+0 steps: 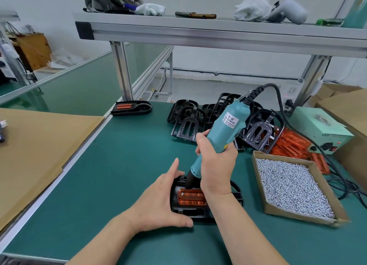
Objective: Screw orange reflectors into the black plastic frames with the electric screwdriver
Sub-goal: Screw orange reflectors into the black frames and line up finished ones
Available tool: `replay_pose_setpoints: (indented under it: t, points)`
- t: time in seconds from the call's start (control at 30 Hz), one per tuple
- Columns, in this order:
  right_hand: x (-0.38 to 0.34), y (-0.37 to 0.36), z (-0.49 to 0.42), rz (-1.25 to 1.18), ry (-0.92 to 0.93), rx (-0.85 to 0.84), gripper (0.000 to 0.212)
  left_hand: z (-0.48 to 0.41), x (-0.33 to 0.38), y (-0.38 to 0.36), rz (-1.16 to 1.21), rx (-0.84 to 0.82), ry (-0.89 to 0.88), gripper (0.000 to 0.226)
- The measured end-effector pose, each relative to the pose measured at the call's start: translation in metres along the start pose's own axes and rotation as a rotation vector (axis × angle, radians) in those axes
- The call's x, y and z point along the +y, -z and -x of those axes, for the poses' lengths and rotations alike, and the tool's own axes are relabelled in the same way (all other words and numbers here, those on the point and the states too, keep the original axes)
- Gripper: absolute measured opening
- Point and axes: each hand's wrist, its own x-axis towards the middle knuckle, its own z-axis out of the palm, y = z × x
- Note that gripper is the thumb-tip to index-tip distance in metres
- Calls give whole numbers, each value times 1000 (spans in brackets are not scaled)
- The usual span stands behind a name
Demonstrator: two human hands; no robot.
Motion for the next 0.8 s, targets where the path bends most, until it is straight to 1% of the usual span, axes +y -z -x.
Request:
replay_pose_setpoints:
  t: [0.13, 0.3, 0.53, 0.8]
  points:
    - [4, -2, 1, 16, 0, 5, 26, -1, 0, 0, -16, 28, -18, 141]
    - [7, -4, 2, 39, -17, -30, 21, -1, -2, 0, -23, 39, -48, 140]
    - [8, -5, 3, 60, -3, -59, 24, -3, -4, -1, 5, 50, -59, 141]
    - [8, -7, 4, 53, -16, -97, 14, -2, -4, -1, 10, 56, -45, 139]
